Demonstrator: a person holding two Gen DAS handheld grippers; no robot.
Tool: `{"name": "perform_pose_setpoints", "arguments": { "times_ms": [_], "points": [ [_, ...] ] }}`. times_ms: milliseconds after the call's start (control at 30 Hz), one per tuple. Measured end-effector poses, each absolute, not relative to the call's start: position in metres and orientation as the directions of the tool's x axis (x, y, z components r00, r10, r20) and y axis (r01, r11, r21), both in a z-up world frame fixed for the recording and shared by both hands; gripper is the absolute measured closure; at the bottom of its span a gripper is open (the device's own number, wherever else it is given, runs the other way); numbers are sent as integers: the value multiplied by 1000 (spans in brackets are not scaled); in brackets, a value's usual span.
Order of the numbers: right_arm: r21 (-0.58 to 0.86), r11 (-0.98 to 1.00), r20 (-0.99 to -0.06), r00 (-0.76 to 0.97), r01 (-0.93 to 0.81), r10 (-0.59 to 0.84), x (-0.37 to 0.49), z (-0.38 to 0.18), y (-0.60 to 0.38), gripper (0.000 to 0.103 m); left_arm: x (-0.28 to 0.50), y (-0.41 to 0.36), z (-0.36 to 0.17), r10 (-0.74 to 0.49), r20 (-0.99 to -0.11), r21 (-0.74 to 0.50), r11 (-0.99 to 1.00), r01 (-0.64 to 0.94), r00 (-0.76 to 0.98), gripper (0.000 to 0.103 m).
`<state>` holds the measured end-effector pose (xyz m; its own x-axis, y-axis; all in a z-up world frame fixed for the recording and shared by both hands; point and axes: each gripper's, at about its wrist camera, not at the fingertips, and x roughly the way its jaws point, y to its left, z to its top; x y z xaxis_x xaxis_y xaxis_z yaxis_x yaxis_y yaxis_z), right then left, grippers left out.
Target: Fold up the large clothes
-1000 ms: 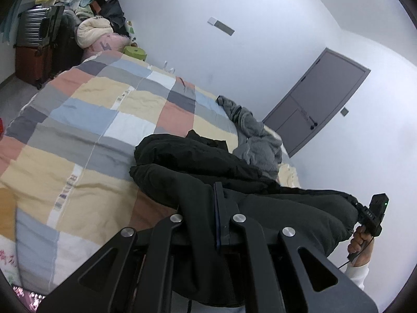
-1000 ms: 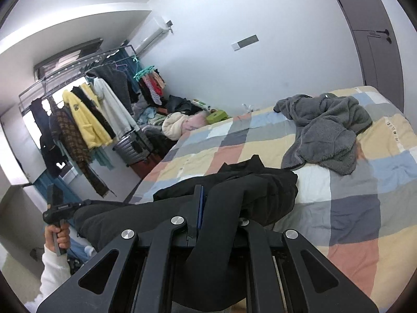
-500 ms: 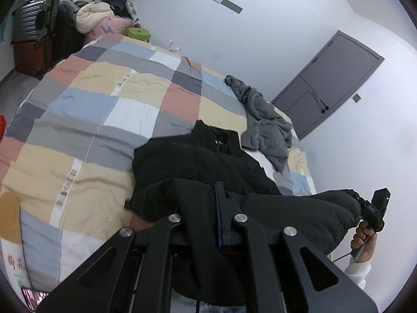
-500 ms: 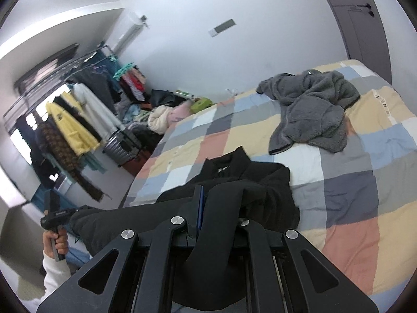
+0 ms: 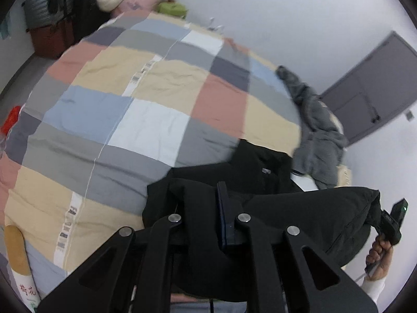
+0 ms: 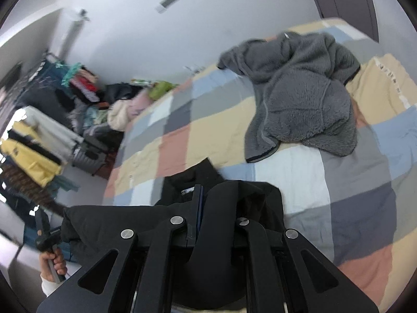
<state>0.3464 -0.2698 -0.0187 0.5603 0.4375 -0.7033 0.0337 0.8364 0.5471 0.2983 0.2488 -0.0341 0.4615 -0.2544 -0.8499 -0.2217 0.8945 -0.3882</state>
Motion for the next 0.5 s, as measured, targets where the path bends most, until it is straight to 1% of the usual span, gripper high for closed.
{"name": "perform_pose_setpoints", "arguments": {
  "times_ms": [267, 500],
  "points": [
    [495, 845, -811, 457, 201, 366, 434, -95, -260, 96, 380, 239, -109, -158, -930, -277, 895, -351, 331, 89],
    [484, 818, -852, 381, 312, 359, 473, -157, -265, 96, 421, 225, -159, -131, -958, -226, 894, -388, 256, 89]
  ]
}}
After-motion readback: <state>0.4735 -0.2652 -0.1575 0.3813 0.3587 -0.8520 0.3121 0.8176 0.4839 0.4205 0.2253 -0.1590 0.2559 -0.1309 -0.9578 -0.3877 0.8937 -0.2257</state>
